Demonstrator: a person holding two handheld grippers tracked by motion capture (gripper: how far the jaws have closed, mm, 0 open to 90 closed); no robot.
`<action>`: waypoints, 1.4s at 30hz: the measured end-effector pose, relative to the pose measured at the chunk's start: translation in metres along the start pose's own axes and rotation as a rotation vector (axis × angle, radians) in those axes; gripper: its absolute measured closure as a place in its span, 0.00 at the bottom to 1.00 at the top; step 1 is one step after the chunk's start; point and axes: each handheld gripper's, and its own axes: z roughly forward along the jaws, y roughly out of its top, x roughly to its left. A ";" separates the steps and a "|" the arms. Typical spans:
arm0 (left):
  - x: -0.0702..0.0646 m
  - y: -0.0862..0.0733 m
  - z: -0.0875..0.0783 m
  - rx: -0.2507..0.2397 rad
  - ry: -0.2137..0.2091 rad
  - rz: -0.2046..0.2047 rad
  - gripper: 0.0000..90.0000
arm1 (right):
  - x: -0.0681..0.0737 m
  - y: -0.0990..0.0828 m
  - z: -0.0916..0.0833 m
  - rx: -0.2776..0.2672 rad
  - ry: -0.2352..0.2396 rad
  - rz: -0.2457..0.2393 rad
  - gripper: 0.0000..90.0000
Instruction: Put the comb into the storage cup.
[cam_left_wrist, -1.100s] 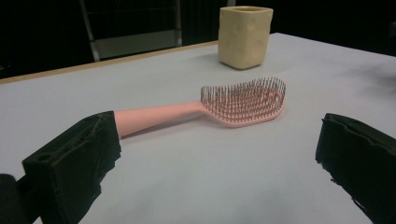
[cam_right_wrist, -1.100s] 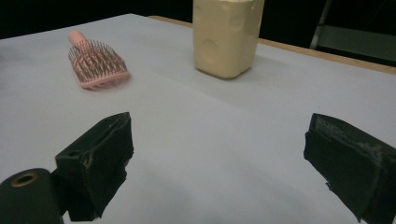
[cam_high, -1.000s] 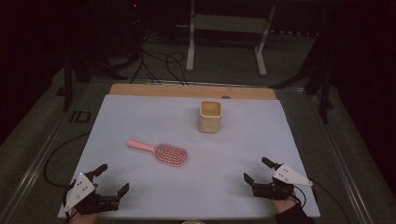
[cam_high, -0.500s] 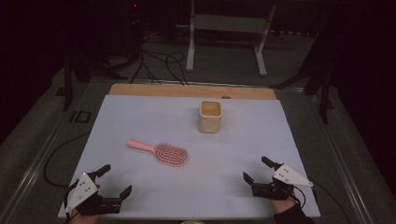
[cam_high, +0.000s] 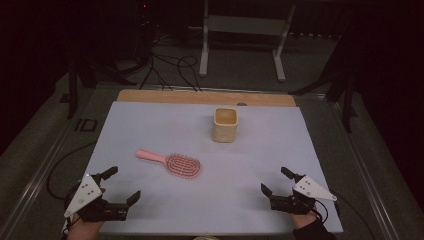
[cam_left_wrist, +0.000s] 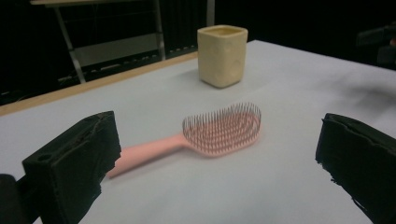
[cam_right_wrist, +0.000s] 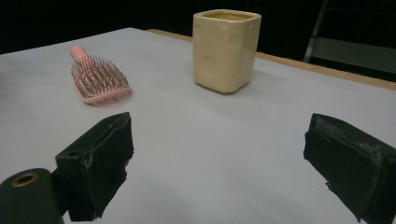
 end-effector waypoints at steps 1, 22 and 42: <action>0.001 0.003 0.000 0.000 -0.002 0.000 0.00 | 0.000 0.000 0.000 -0.001 0.000 -0.003 0.09; 0.021 0.031 0.013 0.075 -0.018 -0.049 0.00 | 0.001 0.001 0.001 0.000 0.010 0.005 0.09; 0.051 0.047 0.048 0.146 -0.042 -0.061 0.01 | 0.001 0.000 0.002 0.004 0.019 0.012 0.09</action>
